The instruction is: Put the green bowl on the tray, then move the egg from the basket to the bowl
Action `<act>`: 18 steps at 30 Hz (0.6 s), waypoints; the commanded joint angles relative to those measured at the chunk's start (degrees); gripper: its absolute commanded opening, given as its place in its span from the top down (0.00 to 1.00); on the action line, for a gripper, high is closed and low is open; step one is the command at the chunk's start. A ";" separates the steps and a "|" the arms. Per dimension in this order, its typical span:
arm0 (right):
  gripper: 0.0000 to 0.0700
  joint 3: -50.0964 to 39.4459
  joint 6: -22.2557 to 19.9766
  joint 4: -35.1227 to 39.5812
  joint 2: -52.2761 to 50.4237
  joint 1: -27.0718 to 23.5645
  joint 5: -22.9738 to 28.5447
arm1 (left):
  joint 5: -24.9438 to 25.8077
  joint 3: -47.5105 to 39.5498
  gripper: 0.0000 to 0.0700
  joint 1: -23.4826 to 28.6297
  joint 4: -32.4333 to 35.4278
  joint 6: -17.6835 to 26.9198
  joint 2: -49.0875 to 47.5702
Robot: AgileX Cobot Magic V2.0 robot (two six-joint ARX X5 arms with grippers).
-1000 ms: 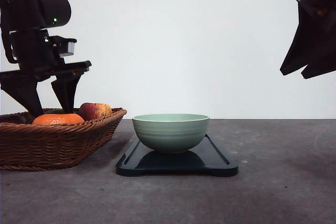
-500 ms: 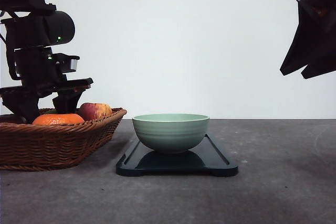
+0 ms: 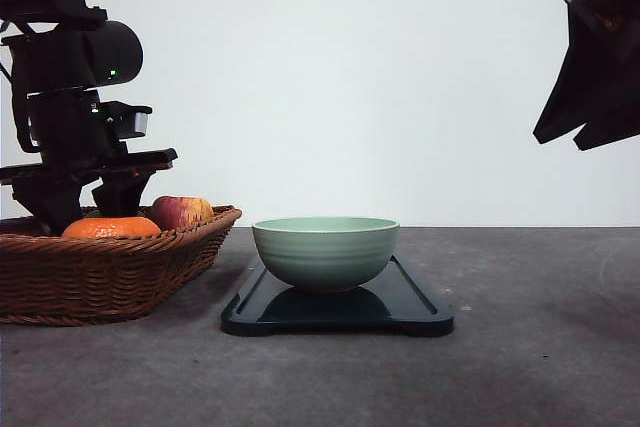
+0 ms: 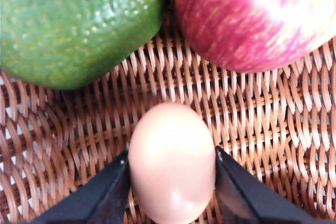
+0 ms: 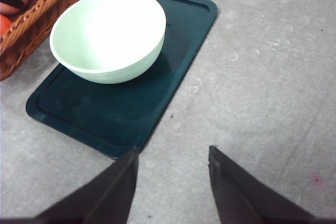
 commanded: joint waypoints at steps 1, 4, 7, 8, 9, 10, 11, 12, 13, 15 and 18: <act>0.62 0.09 0.63 0.48 0.42 0.26 0.09 | -0.17 1.57 0.74 -0.09 0.13 0.42 1.16; 0.62 0.09 0.63 0.48 0.42 0.26 0.09 | -0.15 2.26 0.74 -0.09 -1.15 0.42 1.13; 0.62 0.09 0.63 0.46 0.42 0.26 0.09 | -0.15 2.73 0.74 -0.09 -1.68 0.42 0.56; 0.62 0.09 0.63 0.46 0.42 0.26 0.09 | -0.15 2.73 0.74 -0.09 -1.70 0.42 0.03; 0.62 0.09 0.63 0.45 0.42 0.26 0.09 | -0.15 2.73 0.74 -0.09 -1.72 0.42 -0.55; 0.62 0.09 0.63 0.44 0.42 0.26 0.09 | -0.15 2.73 0.74 -0.09 -1.76 0.42 -1.18; 0.62 0.09 0.63 0.44 0.42 0.26 0.07 | -0.15 2.73 0.74 -0.09 -1.88 0.43 -1.91; 0.62 0.09 0.63 0.44 0.42 0.26 0.07 | -0.15 2.73 0.74 -0.09 -2.09 0.45 -2.76; 0.62 0.09 0.63 0.44 0.42 0.26 0.07 | -0.15 2.73 0.74 -0.09 -2.37 0.46 -3.72; 0.62 0.09 0.63 0.46 0.42 0.26 0.09 | -0.12 2.73 0.74 -0.13 -2.86 0.55 -5.74; 0.62 0.09 0.63 0.47 0.42 0.26 0.09 | -0.09 2.73 0.74 -0.46 -2.89 0.47 -9.00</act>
